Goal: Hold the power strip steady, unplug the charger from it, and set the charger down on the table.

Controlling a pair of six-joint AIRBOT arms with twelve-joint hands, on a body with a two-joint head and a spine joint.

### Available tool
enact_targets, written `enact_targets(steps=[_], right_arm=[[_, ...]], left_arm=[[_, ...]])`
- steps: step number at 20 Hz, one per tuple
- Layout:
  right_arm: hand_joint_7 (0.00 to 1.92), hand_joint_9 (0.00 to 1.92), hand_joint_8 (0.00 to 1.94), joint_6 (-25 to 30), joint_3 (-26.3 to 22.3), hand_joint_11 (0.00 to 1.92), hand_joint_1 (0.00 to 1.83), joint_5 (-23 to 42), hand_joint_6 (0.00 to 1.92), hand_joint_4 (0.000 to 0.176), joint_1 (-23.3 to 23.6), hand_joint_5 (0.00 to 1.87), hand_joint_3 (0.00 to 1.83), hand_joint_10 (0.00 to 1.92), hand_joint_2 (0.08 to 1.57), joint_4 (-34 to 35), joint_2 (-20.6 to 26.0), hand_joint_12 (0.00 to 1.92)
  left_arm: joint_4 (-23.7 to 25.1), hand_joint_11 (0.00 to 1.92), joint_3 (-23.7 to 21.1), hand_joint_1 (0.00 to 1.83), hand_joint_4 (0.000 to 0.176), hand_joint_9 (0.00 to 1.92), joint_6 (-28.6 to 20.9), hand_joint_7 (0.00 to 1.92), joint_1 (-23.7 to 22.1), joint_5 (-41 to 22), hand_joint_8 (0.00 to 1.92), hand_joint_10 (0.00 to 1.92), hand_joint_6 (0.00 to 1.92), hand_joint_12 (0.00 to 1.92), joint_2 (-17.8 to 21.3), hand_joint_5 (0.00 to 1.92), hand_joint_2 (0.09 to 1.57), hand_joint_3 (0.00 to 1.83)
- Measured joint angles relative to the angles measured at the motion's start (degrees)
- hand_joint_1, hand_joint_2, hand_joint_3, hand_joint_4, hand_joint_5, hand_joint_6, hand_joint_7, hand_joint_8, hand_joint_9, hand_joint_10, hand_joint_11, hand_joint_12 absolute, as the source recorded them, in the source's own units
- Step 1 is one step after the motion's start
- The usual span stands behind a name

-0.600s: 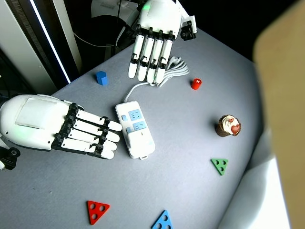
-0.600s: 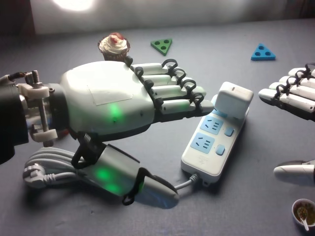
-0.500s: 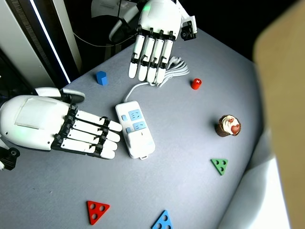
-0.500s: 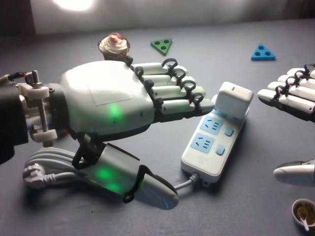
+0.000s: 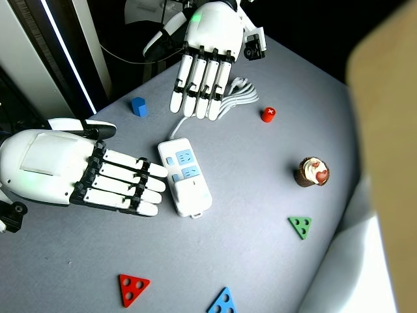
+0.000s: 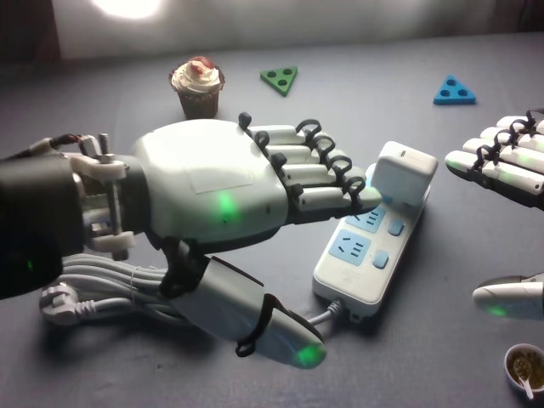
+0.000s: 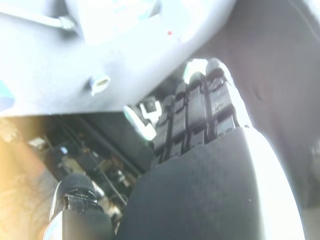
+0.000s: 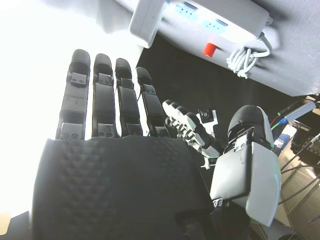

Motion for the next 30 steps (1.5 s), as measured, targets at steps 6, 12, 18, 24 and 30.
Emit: enact_targets(steps=[6,12,18,24,30], right_arm=[[0.17,0.18,0.0,0.0,-1.5,0.15,0.0,0.3,0.0,0.0,-0.2,0.11,0.01,0.0,1.0,2.1,0.6,0.11],[0.19,0.2,0.0,-0.3,-1.2,0.18,0.02,-2.2,0.0,0.0,1.9,0.13,0.01,0.01,1.03,5.2,-0.3,0.11],[0.19,0.2,0.01,-2.9,-0.9,0.2,0.22,-7.0,0.0,0.0,8.5,0.13,0.01,0.01,1.08,15.3,-1.0,0.1],[0.22,0.23,0.01,-6.8,0.1,0.22,0.47,-7.5,0.01,0.0,12.9,0.14,0.0,0.01,1.08,21.7,-3.7,0.11],[0.29,0.3,0.01,-9.6,1.0,0.27,0.71,-9.4,0.01,0.0,15.6,0.21,0.0,0.01,1.08,29.1,-7.1,0.15]], left_arm=[[-0.7,0.01,1.7,0.0,0.0,0.05,-0.3,0.06,0.9,5.8,0.0,0.0,0.0,0.11,-5.1,0.04,0.97,0.0],[-0.7,0.04,3.1,0.0,0.0,0.1,-0.4,0.09,3.5,7.1,0.02,0.02,0.02,0.12,-8.3,0.07,0.97,0.0],[-0.7,0.01,6.4,0.0,0.0,0.04,-0.4,0.05,5.7,7.7,0.0,0.0,0.0,0.11,-12.5,0.03,0.98,0.0],[-0.7,0.02,9.5,0.0,0.0,0.05,-0.1,0.06,5.7,6.7,0.01,0.01,0.0,0.11,-15.0,0.04,0.97,0.0],[-0.3,0.02,9.6,0.0,0.0,0.04,-0.1,0.05,5.7,6.8,0.01,0.01,0.01,0.07,-15.8,0.04,0.98,0.0]])
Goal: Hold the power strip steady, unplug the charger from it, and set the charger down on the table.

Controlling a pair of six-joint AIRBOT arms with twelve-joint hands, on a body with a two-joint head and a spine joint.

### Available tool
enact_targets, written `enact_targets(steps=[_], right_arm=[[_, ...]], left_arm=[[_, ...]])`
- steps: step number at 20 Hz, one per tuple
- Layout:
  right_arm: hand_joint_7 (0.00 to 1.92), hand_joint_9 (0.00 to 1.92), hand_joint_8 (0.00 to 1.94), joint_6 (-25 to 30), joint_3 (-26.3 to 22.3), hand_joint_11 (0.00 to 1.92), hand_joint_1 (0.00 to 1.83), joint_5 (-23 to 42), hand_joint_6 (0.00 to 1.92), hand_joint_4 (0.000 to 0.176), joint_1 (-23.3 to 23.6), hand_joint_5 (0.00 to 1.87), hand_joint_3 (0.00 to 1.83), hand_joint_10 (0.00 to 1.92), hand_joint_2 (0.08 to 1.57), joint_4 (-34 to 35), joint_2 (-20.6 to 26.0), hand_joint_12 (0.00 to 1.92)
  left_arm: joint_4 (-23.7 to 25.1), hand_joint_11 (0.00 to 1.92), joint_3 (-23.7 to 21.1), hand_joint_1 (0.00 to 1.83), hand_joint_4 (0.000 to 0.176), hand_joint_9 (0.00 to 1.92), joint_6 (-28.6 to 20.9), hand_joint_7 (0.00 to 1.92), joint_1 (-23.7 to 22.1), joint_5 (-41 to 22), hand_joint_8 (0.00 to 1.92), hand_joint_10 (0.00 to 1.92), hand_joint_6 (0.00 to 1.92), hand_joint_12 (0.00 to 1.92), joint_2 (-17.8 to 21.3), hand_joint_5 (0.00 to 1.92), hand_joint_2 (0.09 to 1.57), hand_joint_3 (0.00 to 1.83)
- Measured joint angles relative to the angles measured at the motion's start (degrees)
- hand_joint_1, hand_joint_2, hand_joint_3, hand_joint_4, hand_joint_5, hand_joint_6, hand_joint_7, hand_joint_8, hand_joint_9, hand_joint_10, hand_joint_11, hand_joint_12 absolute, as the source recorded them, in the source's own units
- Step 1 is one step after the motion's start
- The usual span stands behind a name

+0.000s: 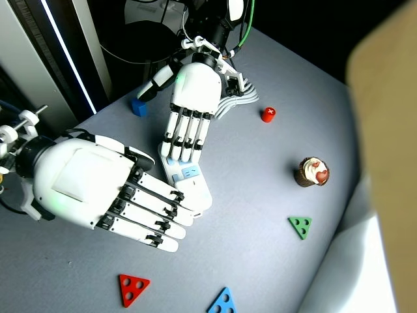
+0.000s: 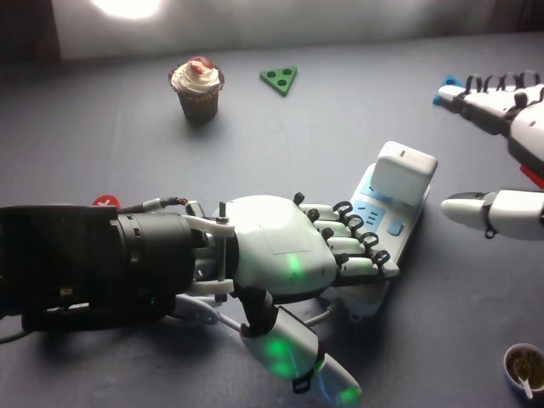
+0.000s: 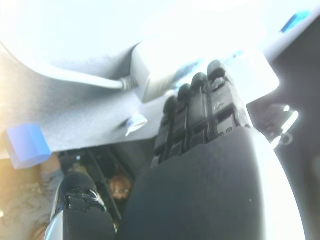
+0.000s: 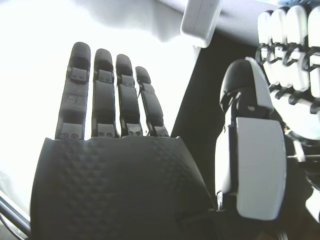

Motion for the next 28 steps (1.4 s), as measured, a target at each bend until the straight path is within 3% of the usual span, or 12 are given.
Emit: enact_targets(steps=[11,15,18,20,21,28], right_arm=[[0.36,0.36,0.01,-2.5,1.7,0.31,0.76,-1.3,0.01,0.0,5.2,0.3,0.0,0.01,1.14,12.5,-6.5,0.2],[0.32,0.33,0.0,-4.2,2.9,0.29,0.72,-2.6,0.0,0.0,7.0,0.26,0.01,0.0,1.16,20.3,-8.0,0.21],[0.35,0.35,0.0,-4.3,4.1,0.27,0.67,-2.7,0.0,0.0,7.2,0.29,0.0,0.0,1.19,21.2,-9.1,0.25],[0.36,0.36,0.0,-4.3,4.2,0.27,0.7,-2.8,0.0,0.0,7.2,0.28,0.0,0.0,1.19,21.5,-9.7,0.26],[0.36,0.36,0.0,-4.3,4.5,0.24,0.74,-3.2,0.0,0.0,7.3,0.26,0.0,0.0,1.17,21.6,-10.3,0.35],[0.37,0.37,0.01,-4.4,6.2,0.22,0.76,-3.6,0.01,0.0,7.3,0.29,0.0,0.0,1.16,24.3,-12.0,0.4]], left_arm=[[-0.1,0.01,-0.1,0.0,0.0,0.03,0.2,0.04,1.4,-0.2,0.0,0.0,0.0,0.06,-0.3,0.02,0.98,0.0],[-0.2,0.02,-0.1,0.0,0.0,0.04,0.2,0.04,2.1,-0.7,0.0,0.0,0.0,0.07,-0.3,0.02,0.99,0.01],[-0.1,0.0,-0.1,0.0,0.0,0.02,0.2,0.03,2.1,-0.7,0.0,0.0,0.0,0.05,-0.3,0.02,0.97,0.0],[-0.1,0.03,-0.1,0.0,0.0,0.05,0.2,0.06,2.1,-0.7,0.01,0.01,0.01,0.06,-0.3,0.04,0.97,0.0],[-0.1,0.02,-0.1,0.0,0.0,0.06,0.2,0.07,2.1,-0.7,0.01,0.01,0.01,0.06,-0.3,0.04,0.98,0.0],[0.0,0.02,-0.1,0.0,0.0,0.03,0.2,0.04,2.1,-0.7,0.01,0.01,0.01,0.04,-0.3,0.02,0.98,0.0]])
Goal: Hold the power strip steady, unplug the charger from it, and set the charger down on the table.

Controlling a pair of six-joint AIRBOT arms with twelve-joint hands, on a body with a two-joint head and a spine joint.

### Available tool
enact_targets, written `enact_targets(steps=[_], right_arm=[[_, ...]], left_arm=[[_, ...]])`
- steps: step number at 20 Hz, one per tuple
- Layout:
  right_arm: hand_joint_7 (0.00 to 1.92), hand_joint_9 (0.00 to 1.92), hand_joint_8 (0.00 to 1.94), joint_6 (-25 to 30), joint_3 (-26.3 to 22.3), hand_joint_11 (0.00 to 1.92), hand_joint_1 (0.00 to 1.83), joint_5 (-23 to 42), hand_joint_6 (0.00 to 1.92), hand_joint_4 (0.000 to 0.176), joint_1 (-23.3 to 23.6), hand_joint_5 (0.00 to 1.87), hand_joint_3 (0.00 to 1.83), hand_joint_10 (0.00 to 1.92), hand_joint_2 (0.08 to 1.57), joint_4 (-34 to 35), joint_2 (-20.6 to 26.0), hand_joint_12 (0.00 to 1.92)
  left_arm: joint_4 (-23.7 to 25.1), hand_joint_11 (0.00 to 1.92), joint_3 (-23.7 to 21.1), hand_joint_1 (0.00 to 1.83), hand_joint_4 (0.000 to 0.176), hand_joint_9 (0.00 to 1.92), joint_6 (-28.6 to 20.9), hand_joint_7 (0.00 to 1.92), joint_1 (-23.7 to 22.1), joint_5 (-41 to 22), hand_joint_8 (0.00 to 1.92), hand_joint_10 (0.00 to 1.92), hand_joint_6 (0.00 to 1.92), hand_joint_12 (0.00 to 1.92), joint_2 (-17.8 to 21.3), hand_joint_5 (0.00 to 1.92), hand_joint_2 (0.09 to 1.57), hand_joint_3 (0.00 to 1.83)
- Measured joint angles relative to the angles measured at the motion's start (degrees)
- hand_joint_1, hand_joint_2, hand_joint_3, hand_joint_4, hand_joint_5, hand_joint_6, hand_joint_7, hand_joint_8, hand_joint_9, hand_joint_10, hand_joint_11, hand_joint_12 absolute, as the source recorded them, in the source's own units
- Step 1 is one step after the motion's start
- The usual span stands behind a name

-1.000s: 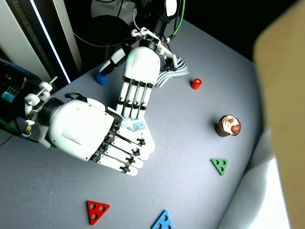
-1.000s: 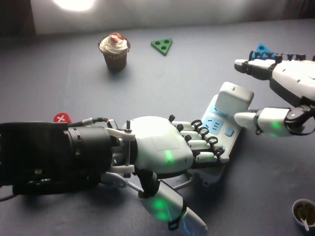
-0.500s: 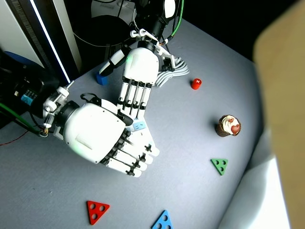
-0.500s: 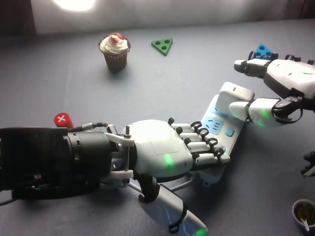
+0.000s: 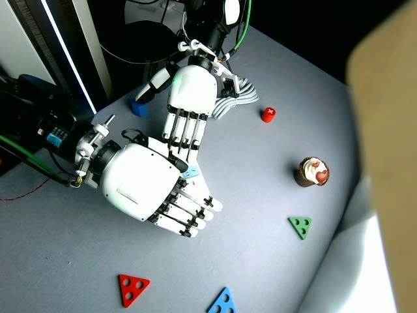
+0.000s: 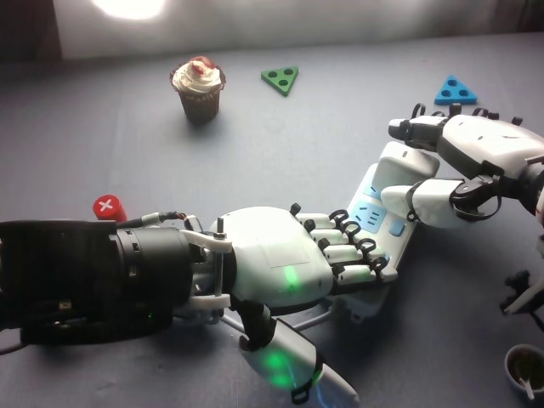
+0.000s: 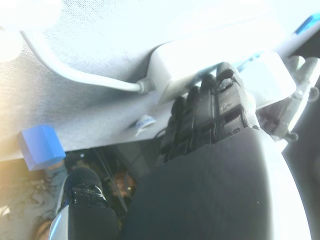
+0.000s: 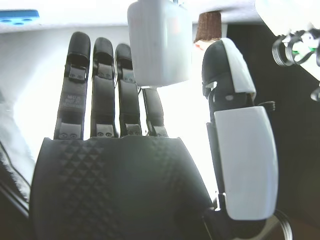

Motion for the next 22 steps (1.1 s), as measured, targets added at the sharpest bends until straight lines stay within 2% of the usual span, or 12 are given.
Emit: enact_targets(steps=[6,7,11,15,17,19,20,21,22], right_arm=[[0.39,0.4,0.0,0.0,1.1,0.21,0.76,-0.8,0.0,0.0,0.0,0.31,0.0,0.0,1.18,3.1,-0.7,0.48],[0.37,0.38,0.0,0.0,1.2,0.17,0.76,-0.9,0.0,0.0,0.0,0.28,0.0,0.0,1.19,3.1,-0.7,0.55],[0.36,0.38,0.0,0.0,1.2,0.17,0.75,-1.0,0.0,0.0,0.0,0.29,0.0,0.0,1.2,3.1,-0.8,0.56],[0.37,0.38,0.01,0.0,1.2,0.17,0.82,-1.2,0.01,0.0,0.0,0.29,0.0,0.01,1.17,3.1,-0.7,0.58],[0.47,0.49,0.0,0.0,1.2,0.23,0.9,-1.2,0.0,0.0,0.0,0.4,0.0,0.0,1.15,3.1,-0.7,0.7],[0.73,0.78,0.02,0.0,1.2,0.49,1.07,-1.2,0.01,0.0,0.0,0.66,0.0,0.03,1.14,3.1,-0.7,0.81],[0.97,1.01,0.68,0.0,1.2,0.72,1.19,-1.2,0.92,0.0,0.0,0.86,0.0,0.01,1.13,3.0,-0.7,0.82],[0.99,1.0,0.82,0.0,1.3,0.82,1.34,-1.1,1.09,0.0,0.0,0.85,0.0,0.89,1.12,3.0,-0.7,0.89],[1.0,1.0,0.84,0.1,1.4,0.84,1.37,-0.6,1.08,0.0,0.1,0.84,0.0,1.1,1.11,2.7,-0.7,1.06]], left_arm=[[0.0,0.03,0.0,0.0,0.0,0.04,0.0,0.04,0.0,-0.1,0.0,0.0,0.0,0.04,0.0,0.03,0.97,0.0],[0.0,0.03,0.0,0.0,0.0,0.04,0.0,0.04,0.0,-0.1,0.0,0.0,0.0,0.04,0.0,0.03,0.98,0.0],[0.0,0.03,0.0,0.0,0.0,0.04,0.0,0.05,0.0,-0.1,0.01,0.0,0.01,0.04,0.0,0.04,0.98,0.0],[0.0,0.02,0.1,0.0,0.0,0.04,0.0,0.04,0.0,-0.2,0.0,0.0,0.0,0.04,0.0,0.02,0.98,0.0],[0.0,0.04,0.2,0.0,0.0,0.06,0.0,0.06,0.0,-0.3,0.01,0.01,0.01,0.04,0.1,0.04,0.97,0.0],[0.0,0.04,0.2,0.0,0.0,0.07,0.0,0.07,0.0,-0.3,0.01,0.01,0.01,0.05,0.1,0.05,0.98,0.0],[0.0,0.05,0.2,0.0,0.0,0.07,0.0,0.08,0.0,-0.4,0.01,0.01,0.01,0.05,0.1,0.05,0.97,0.0],[0.0,0.05,0.2,0.0,0.0,0.06,0.0,0.07,0.0,-0.4,0.01,0.01,0.01,0.05,0.1,0.05,0.97,0.0],[0.0,0.05,0.2,0.0,0.0,0.06,0.0,0.07,0.0,-0.6,0.01,0.0,0.0,0.05,0.1,0.04,0.98,0.0]])
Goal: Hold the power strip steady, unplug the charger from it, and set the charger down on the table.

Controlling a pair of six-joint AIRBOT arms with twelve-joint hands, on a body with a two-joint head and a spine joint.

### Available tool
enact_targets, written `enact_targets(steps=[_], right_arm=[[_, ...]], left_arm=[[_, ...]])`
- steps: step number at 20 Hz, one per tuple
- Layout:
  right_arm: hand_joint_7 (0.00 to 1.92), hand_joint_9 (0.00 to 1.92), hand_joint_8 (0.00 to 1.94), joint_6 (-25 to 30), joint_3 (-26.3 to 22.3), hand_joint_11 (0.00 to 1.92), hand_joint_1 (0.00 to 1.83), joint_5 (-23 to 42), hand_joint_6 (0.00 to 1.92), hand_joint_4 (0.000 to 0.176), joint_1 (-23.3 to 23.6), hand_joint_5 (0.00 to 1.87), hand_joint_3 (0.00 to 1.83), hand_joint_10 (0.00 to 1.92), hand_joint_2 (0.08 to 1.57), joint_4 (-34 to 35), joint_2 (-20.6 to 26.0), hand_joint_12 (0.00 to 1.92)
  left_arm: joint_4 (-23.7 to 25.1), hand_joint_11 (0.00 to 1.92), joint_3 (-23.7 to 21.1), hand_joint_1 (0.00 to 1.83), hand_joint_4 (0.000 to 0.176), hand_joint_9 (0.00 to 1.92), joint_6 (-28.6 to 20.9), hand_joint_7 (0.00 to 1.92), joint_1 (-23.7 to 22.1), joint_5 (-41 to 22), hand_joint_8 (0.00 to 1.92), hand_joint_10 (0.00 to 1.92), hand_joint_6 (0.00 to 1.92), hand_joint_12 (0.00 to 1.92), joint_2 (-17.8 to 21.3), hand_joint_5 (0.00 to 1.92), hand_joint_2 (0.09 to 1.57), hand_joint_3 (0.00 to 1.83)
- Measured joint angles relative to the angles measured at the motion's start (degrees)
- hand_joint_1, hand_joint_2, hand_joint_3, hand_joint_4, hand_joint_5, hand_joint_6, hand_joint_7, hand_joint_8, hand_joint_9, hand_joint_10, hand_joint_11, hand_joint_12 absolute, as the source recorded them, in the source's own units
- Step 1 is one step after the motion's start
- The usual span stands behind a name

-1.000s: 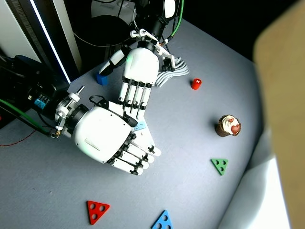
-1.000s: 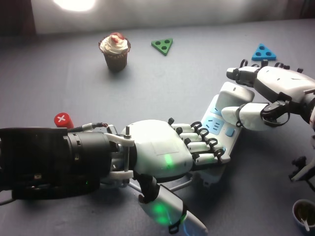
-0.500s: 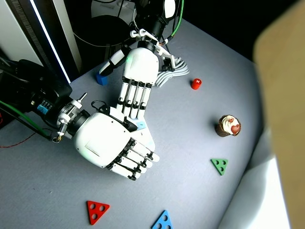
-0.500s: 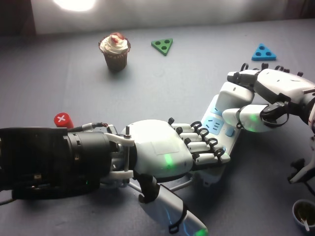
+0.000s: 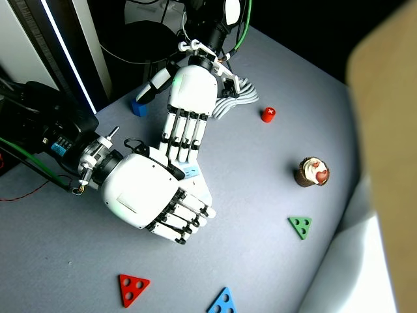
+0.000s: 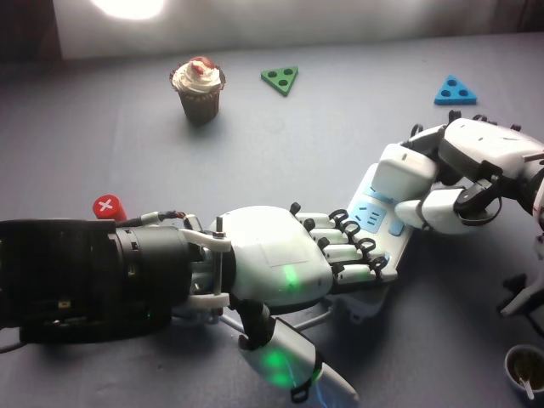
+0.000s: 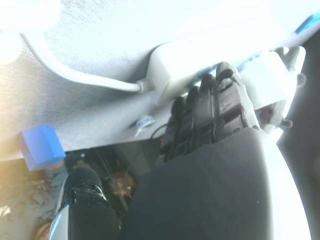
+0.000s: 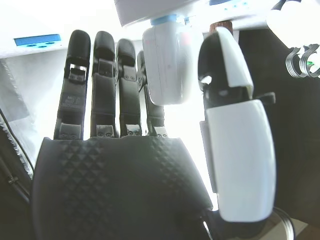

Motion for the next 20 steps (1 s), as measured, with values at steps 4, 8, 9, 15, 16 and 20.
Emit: enact_targets(steps=[4,8,9,15,16,20], right_arm=[[0.99,0.94,0.91,0.0,0.2,0.78,1.37,0.6,1.04,0.0,0.4,0.81,0.0,1.27,1.13,-0.1,0.2,1.22],[1.08,1.04,0.88,0.0,0.2,0.83,1.26,0.6,1.04,0.0,0.4,0.88,0.0,0.74,1.11,-0.1,0.3,1.19],[1.09,1.11,0.88,0.2,0.2,0.85,1.24,0.6,1.01,0.0,0.4,0.91,0.0,0.52,1.11,-0.4,0.4,1.17],[1.02,0.98,0.82,2.2,-0.7,0.81,1.38,0.7,1.01,0.0,1.1,0.85,0.0,1.22,1.11,-5.3,1.4,1.21],[1.03,0.97,0.83,2.6,-0.7,0.79,1.38,0.7,0.98,0.0,1.7,0.87,0.0,1.23,1.11,-5.7,1.6,1.23],[1.02,0.99,0.83,3.6,-0.7,0.82,1.38,3.3,0.98,0.0,4.1,0.86,0.0,1.21,1.11,-6.3,2.5,1.23]], left_arm=[[0.0,0.04,0.0,0.0,0.0,0.06,0.0,0.06,0.0,-0.2,0.0,0.0,0.0,0.04,0.2,0.04,0.98,0.0],[0.0,0.06,0.0,0.0,0.0,0.08,0.0,0.08,0.0,-0.2,0.01,0.01,0.01,0.05,0.2,0.06,0.97,0.0],[0.0,0.07,0.0,0.0,0.0,0.08,0.0,0.08,0.0,-0.2,0.01,0.01,0.01,0.05,0.2,0.06,0.98,0.0],[0.0,0.04,0.0,0.0,0.0,0.05,0.0,0.05,0.0,-0.5,0.0,0.0,0.0,0.04,0.3,0.02,0.97,0.0],[0.0,0.04,0.0,0.0,0.0,0.05,0.0,0.06,0.0,-0.3,0.0,0.0,0.0,0.04,0.3,0.02,0.98,0.0],[0.0,0.06,0.0,0.0,0.0,0.08,0.0,0.08,-0.2,-0.1,0.01,0.01,0.01,0.05,0.3,0.05,0.97,0.0]])
